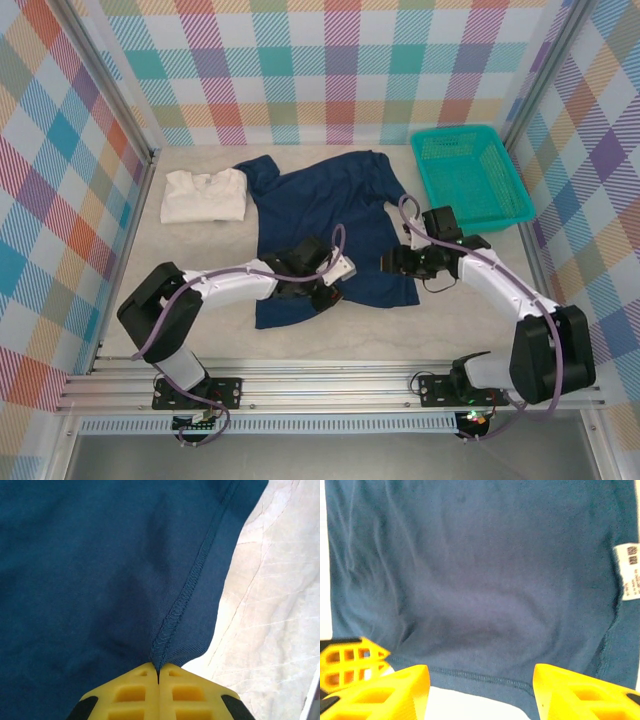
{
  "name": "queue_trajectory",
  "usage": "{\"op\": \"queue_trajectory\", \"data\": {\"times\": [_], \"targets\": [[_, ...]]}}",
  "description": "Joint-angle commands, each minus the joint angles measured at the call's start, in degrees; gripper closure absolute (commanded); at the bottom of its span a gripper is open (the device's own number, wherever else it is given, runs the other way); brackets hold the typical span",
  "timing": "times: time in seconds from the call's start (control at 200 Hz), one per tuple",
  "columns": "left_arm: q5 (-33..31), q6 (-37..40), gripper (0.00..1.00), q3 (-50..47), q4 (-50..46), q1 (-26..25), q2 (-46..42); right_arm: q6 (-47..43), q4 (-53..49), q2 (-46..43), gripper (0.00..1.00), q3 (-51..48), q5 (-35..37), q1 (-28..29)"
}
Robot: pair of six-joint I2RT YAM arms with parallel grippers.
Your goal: Fold the inside-out t-shirt
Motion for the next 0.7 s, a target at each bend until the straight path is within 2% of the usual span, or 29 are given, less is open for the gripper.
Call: {"op": "queue_trajectory", "data": {"times": [0.0,0.175,0.275,0.48,0.62,0.695], "targets": [[9.8,-4.6,0.98,0.6,0.0,2.4,-0.9,-0.7,2.4,-2.7,0.43,-1.7,-4.1,2.0],[16.7,-9.2,0.98,0.5,1.7,6.7,-0.2,-1.5,6.7,-3.6,0.39,-4.6,-6.1,6.9],[21.2,-12.5,0.98,1.1,2.5,8.6,1.5,-1.9,11.7,-3.1,0.37,-6.4,-4.1,11.5],[27.3,-20.4,1.0,1.7,4.1,12.6,3.7,-6.2,22.7,-0.3,0.33,-9.0,7.8,20.1],[27.3,-21.8,1.0,2.0,3.4,13.4,3.8,-9.1,25.3,2.3,0.32,-9.7,14.0,23.7],[26.9,-21.8,1.0,2.3,2.7,13.6,3.9,-9.9,26.2,3.1,0.35,-10.2,15.9,25.1]]}}
